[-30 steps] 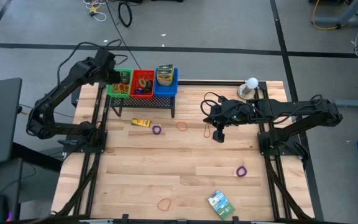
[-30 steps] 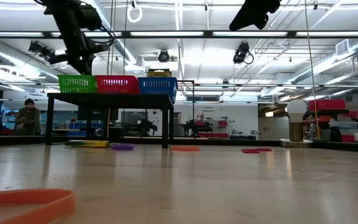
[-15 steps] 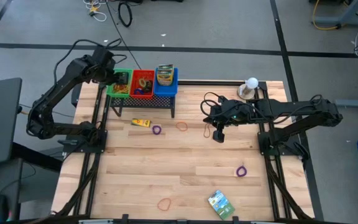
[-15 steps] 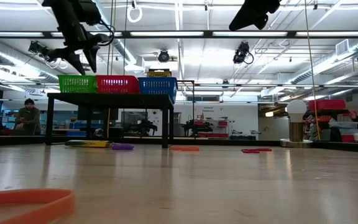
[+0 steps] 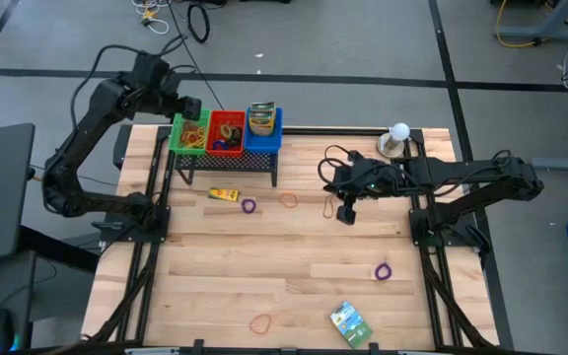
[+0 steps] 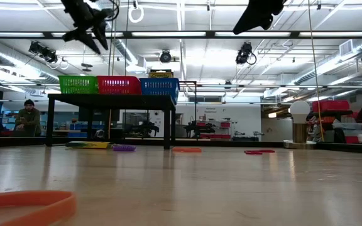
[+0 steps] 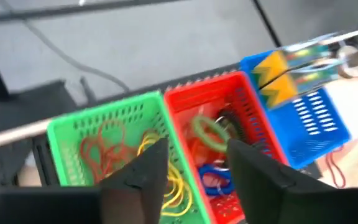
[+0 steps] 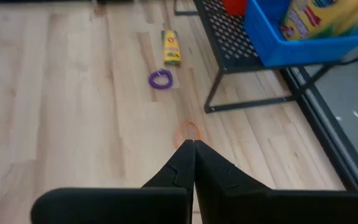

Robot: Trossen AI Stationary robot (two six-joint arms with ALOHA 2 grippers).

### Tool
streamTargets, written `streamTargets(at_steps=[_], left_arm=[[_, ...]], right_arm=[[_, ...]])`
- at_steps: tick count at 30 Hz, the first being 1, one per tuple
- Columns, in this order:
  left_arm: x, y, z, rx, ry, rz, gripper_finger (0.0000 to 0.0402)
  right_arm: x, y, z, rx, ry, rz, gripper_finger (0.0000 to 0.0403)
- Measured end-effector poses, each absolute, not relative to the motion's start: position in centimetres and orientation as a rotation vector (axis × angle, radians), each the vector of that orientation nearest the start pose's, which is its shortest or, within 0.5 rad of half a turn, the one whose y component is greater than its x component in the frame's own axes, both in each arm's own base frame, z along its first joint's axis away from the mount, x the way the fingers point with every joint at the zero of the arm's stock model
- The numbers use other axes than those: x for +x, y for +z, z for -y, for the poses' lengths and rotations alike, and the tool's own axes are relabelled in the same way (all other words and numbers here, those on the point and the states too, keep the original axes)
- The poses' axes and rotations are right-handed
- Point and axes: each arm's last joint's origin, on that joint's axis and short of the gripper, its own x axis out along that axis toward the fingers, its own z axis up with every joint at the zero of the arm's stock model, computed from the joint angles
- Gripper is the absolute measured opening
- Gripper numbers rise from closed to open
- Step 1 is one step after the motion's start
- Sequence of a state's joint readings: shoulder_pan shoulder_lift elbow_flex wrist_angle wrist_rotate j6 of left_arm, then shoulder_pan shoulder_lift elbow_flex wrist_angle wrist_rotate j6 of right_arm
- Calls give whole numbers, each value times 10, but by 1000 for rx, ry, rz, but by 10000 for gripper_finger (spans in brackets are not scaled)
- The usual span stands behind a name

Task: Pick & Place Office Desk Supplies
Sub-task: Put the violet spring rubber band into the red bin on the shelf

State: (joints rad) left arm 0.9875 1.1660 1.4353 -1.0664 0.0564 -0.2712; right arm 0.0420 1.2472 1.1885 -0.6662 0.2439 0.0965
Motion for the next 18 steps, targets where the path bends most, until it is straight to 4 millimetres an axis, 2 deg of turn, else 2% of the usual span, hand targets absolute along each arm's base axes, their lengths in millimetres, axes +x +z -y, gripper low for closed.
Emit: streamTargets(at_steps=[4,8,10,13,18], left_arm=[[126,416,-156,-539,887,-591,110],[144,421,-138,-429,787,-580,43],[156,423,-128,-382,750,-566,14],[178,426,-110,-298,684,-538,7],[213,428,-79,-186,580,-491,6]], right_arm=[[254,334,-3,-1,-263,-732,9],[255,332,-3,21,-281,-720,9],[257,324,-2,33,-304,-690,9],[258,305,-2,81,-291,-621,5],[247,274,-1,237,-287,-562,4]])
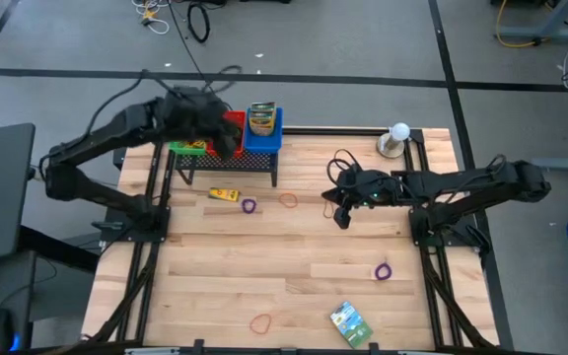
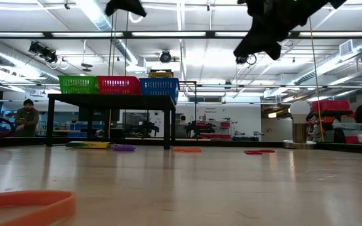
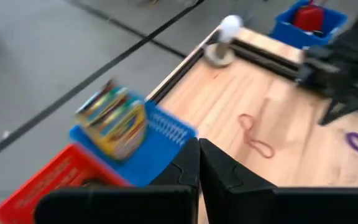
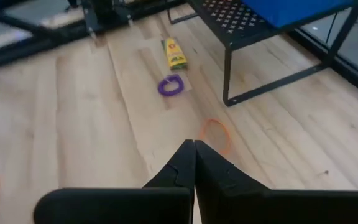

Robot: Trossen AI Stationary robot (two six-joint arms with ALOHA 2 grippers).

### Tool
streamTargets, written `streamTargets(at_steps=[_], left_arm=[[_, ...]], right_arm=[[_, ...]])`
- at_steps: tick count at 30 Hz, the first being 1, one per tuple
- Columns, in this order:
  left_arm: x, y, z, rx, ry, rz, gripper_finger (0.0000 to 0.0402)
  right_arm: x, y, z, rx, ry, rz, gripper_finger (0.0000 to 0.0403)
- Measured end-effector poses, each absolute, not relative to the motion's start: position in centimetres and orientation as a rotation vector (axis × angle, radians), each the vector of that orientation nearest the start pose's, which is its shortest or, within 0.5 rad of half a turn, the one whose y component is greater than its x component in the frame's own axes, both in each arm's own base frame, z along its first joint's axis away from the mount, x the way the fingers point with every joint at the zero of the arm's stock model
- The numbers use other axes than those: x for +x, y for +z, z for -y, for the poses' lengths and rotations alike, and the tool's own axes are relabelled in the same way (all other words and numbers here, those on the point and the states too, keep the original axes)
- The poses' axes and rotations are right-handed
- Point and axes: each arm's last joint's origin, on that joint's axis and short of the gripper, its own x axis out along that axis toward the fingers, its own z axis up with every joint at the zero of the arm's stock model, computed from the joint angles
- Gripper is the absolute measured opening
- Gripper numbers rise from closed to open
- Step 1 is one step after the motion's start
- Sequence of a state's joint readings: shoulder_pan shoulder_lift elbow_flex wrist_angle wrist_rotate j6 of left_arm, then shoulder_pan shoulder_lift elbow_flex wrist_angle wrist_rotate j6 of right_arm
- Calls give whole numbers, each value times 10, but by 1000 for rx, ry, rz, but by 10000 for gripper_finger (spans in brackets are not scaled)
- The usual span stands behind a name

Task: Pick & Place Office Desk Supplies
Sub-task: Put the violet spring rubber band into the red bin on the shelf

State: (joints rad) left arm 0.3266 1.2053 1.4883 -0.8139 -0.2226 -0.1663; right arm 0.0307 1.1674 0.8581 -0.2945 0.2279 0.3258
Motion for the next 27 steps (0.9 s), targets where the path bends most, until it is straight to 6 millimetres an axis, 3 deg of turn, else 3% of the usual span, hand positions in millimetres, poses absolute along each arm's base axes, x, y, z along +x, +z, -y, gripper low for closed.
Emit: streamTargets(at_steps=[5,12,20,27], left_arm=[[243,429,-50,-65,453,-427,5],[271,415,-33,-66,355,-406,4],[289,341,4,-220,288,-370,4],[277,277,41,-304,345,-475,7]], right_arm=[[231,272,0,296,-308,-536,4],[220,281,0,292,-308,-516,5],[218,278,-2,282,-305,-550,15],[213,273,-14,274,-286,-613,8]])
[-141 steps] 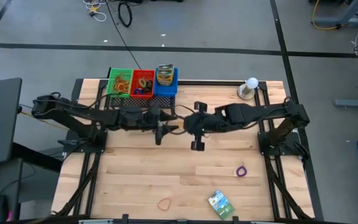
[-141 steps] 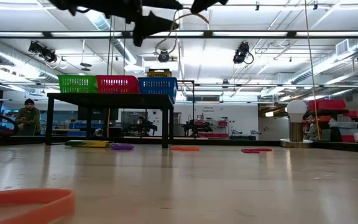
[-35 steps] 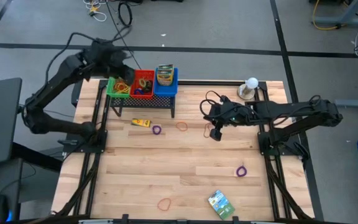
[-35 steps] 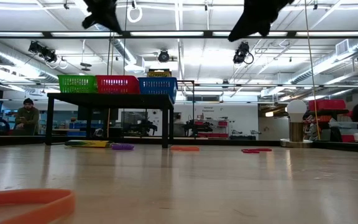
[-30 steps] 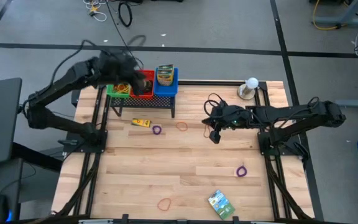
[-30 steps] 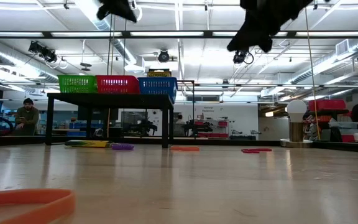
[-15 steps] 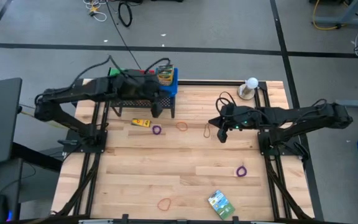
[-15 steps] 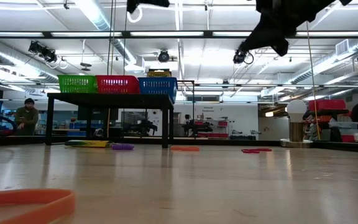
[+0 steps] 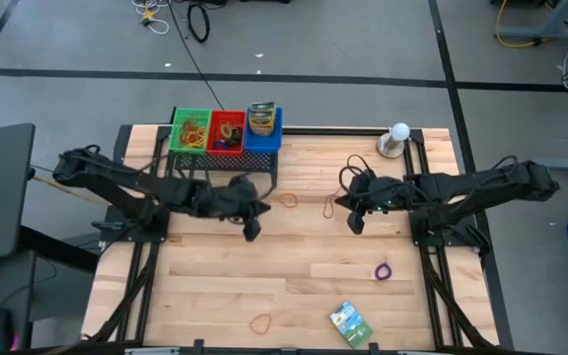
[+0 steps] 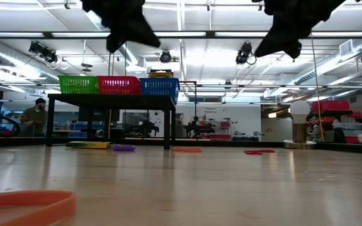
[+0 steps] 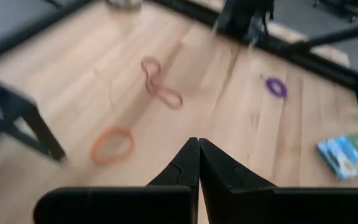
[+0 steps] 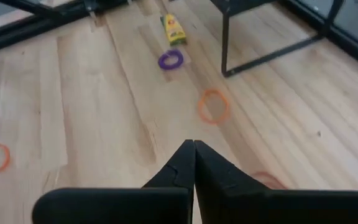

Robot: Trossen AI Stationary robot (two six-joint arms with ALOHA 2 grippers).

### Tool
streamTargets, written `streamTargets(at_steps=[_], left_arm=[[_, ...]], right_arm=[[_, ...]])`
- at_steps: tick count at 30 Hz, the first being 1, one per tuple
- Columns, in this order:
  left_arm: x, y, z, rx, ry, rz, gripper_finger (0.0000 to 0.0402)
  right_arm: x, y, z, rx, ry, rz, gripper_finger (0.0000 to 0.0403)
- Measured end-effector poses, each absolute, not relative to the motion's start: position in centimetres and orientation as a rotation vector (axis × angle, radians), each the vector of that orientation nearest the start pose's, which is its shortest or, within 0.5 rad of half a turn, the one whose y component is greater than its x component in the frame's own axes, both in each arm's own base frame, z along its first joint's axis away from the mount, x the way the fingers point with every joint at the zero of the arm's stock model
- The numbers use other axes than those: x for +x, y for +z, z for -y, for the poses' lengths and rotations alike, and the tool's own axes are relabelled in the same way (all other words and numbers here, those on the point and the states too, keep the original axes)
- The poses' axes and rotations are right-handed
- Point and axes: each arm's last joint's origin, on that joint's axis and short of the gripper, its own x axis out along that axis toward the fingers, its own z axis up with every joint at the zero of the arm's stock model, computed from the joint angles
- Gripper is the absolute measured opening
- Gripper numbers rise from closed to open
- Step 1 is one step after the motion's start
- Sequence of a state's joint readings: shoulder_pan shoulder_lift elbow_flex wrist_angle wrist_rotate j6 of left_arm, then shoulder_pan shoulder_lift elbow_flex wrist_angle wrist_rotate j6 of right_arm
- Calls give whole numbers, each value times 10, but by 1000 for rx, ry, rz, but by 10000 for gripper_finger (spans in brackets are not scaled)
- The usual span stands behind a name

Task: Pick & Place Office Desk Supplies
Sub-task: Put the violet spring rubber band into the red bin on the shelf

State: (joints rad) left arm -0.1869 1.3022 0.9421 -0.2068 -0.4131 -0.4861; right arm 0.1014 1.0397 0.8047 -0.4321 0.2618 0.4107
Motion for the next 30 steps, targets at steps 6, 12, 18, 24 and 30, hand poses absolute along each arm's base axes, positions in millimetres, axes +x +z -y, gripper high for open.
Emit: streamTargets(at_steps=[6,12,18,24,30], left_arm=[[267,248,55,-288,312,-532,7],[260,227,56,-284,301,-574,7],[256,205,52,-254,325,-639,8],[266,184,40,-275,422,-700,30],[272,152,31,-398,569,-804,69]], right_arm=[[208,267,-34,371,-368,-638,4],[215,247,-60,470,-427,-698,4],[242,225,-76,601,-458,-656,13],[273,209,-67,508,-435,-599,18],[282,204,-51,464,-384,-641,19]])
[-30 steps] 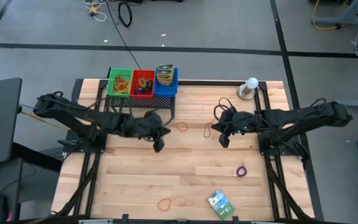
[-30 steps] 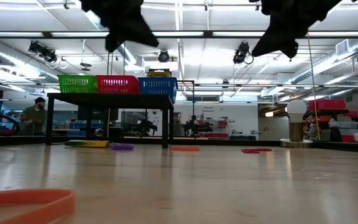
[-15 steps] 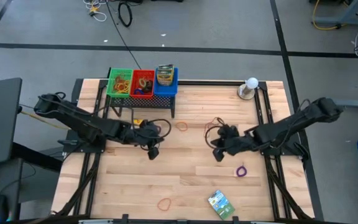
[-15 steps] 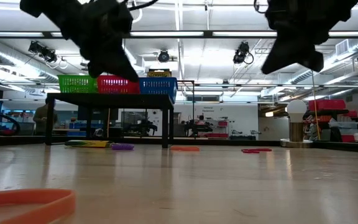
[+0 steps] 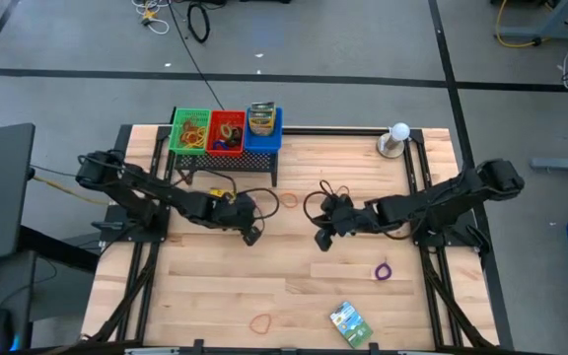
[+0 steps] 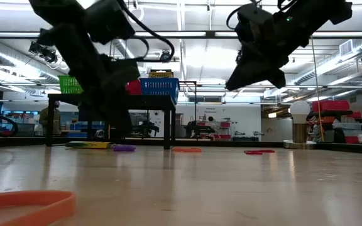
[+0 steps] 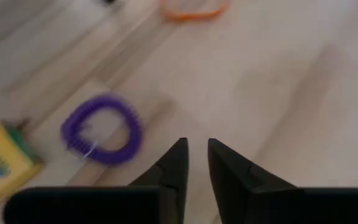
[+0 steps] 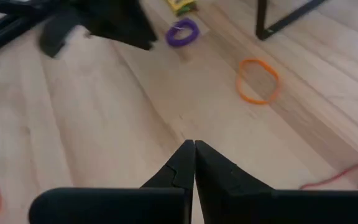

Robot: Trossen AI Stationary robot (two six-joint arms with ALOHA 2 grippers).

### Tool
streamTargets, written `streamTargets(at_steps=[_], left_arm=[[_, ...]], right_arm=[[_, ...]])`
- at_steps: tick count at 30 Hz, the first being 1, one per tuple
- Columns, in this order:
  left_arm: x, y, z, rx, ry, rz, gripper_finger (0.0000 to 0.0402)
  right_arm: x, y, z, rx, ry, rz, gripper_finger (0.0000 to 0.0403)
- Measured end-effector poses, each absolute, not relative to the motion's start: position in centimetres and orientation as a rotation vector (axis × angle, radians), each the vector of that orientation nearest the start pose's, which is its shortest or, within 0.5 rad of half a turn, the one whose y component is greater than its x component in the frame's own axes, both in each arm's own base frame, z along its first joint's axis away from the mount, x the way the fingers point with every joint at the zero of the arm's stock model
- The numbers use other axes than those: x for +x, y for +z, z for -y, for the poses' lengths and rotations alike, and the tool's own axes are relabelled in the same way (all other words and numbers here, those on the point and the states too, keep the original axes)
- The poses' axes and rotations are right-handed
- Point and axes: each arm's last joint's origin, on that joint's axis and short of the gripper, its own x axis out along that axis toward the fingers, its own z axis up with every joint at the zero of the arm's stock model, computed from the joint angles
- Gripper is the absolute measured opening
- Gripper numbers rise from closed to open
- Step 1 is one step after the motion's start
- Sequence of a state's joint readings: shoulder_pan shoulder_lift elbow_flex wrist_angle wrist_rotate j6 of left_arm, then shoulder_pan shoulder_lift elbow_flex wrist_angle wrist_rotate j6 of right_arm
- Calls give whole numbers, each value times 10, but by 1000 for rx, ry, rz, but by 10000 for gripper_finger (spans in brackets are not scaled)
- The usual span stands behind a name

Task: Pick & Place Office Desk Supplies
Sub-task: Put the violet spring rubber band into the red bin on the shelf

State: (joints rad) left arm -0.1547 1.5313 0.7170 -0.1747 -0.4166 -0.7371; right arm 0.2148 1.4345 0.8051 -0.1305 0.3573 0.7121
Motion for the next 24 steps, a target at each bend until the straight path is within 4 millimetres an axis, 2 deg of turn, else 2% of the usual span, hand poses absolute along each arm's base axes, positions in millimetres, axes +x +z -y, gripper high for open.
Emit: streamTargets(at_steps=[3,7,12,18,21,24], left_arm=[[276,145,27,-455,618,-798,97],[278,141,22,-394,671,-796,130],[277,133,19,-323,740,-817,139],[281,114,18,-315,769,-855,114],[284,107,18,-312,782,-846,88],[286,109,18,-323,771,-838,47]], right_arm=[[282,205,-50,444,-370,-639,20],[282,207,-51,438,-383,-616,20],[286,212,-53,489,-380,-546,20],[288,216,-52,464,-383,-498,20],[289,216,-53,456,-379,-495,20],[289,216,-53,441,-375,-497,20]])
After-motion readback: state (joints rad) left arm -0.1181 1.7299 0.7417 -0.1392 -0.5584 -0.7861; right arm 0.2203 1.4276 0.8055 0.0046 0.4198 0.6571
